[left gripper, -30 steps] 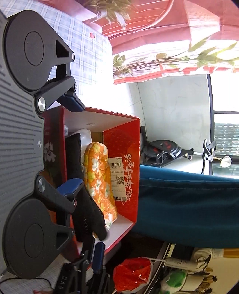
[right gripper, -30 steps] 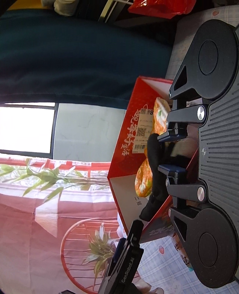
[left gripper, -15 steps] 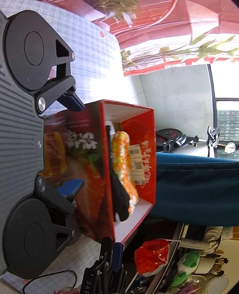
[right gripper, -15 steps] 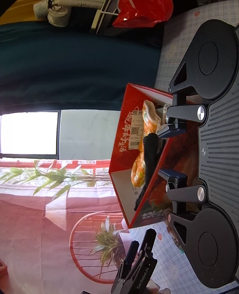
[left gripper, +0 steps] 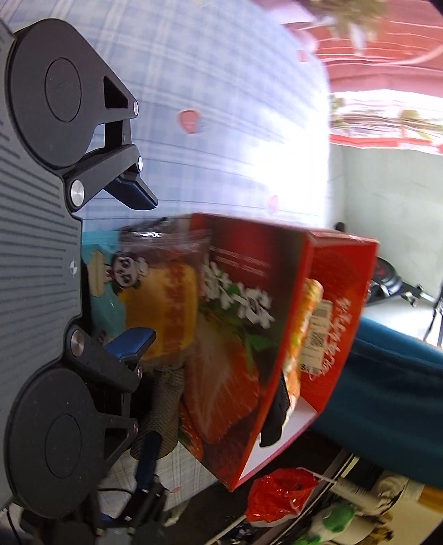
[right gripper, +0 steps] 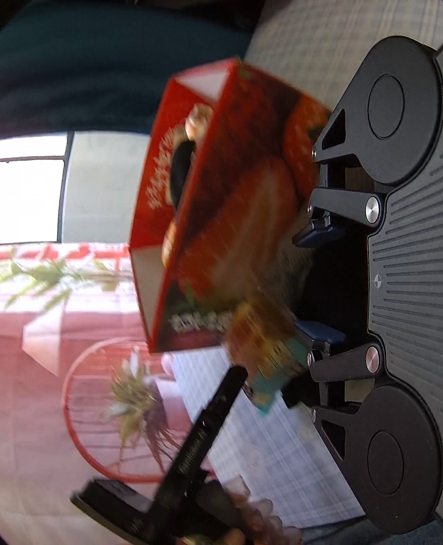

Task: Organize soft objects
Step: 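Grasp the panda-printed bread package with the left tool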

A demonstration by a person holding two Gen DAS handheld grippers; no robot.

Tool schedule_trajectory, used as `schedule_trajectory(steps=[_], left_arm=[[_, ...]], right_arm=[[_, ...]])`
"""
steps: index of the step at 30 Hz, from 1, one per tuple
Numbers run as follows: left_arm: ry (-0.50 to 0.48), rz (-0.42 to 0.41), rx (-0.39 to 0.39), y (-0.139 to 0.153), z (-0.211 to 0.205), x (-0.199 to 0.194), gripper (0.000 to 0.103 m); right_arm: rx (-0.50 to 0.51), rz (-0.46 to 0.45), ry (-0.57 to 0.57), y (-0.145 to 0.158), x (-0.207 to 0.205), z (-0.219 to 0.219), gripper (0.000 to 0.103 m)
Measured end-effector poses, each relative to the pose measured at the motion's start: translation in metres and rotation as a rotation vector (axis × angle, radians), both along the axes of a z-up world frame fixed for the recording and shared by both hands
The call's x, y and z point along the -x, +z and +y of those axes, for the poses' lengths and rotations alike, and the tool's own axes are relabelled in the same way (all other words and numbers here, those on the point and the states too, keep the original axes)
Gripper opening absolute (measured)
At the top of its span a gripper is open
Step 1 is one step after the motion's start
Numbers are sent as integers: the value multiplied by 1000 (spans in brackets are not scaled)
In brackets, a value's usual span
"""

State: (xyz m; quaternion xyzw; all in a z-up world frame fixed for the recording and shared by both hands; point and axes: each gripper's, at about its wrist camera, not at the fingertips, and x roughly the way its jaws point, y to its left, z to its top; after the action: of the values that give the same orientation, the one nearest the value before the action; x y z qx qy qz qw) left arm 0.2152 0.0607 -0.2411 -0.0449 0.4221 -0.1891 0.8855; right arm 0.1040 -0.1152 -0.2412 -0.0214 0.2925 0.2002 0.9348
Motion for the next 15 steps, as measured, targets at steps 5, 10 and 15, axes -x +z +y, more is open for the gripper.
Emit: schedule_trajectory(steps=[5,10,15], left_arm=[[-6,33,84,-12,5,-5,65],[-53,39,119,-16,-3,-1,57],[-98,52,167,-20,-13,6,55]], right_arm=[[3,12,34,-3,-2,17,50],[2,31,63,-4,-6,24,55],[19,53,75,-11,-8,29,56]])
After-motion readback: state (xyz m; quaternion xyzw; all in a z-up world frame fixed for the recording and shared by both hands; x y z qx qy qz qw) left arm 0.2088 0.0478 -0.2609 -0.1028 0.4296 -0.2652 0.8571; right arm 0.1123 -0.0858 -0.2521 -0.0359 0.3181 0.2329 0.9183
